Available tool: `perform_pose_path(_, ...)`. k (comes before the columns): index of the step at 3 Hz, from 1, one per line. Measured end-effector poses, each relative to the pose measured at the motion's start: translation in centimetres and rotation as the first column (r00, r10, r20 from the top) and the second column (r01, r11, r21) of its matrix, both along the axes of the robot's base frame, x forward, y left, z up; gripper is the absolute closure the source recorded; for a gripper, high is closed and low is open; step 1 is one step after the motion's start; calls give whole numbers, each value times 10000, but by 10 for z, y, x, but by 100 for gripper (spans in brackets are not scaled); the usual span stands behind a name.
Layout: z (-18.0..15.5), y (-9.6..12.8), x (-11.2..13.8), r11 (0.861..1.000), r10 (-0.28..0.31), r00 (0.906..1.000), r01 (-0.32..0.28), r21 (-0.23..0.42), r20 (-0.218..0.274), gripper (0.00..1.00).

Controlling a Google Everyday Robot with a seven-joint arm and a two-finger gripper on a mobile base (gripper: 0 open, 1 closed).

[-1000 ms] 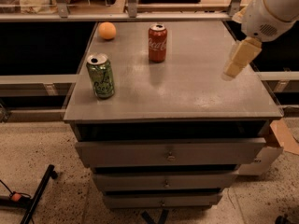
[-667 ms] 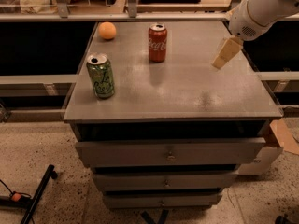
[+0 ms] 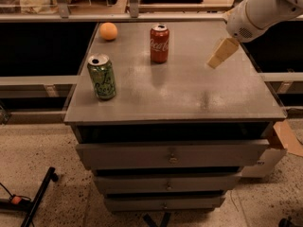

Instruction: Knock coke can over

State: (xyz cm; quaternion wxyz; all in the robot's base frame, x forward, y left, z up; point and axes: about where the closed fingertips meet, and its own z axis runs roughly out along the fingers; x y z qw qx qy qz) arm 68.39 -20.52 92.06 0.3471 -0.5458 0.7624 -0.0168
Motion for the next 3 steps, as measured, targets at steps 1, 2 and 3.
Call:
perform_pose_path(1,-1,23,23,9861,134,9990,-203,1647,427,0)
perform_pose_path(2,-1,47,43,9430,165,9980,-358,3310,610,0)
perform_pose_path(3,-6,67,58,8927,253,9986,-431,4486,456,0)
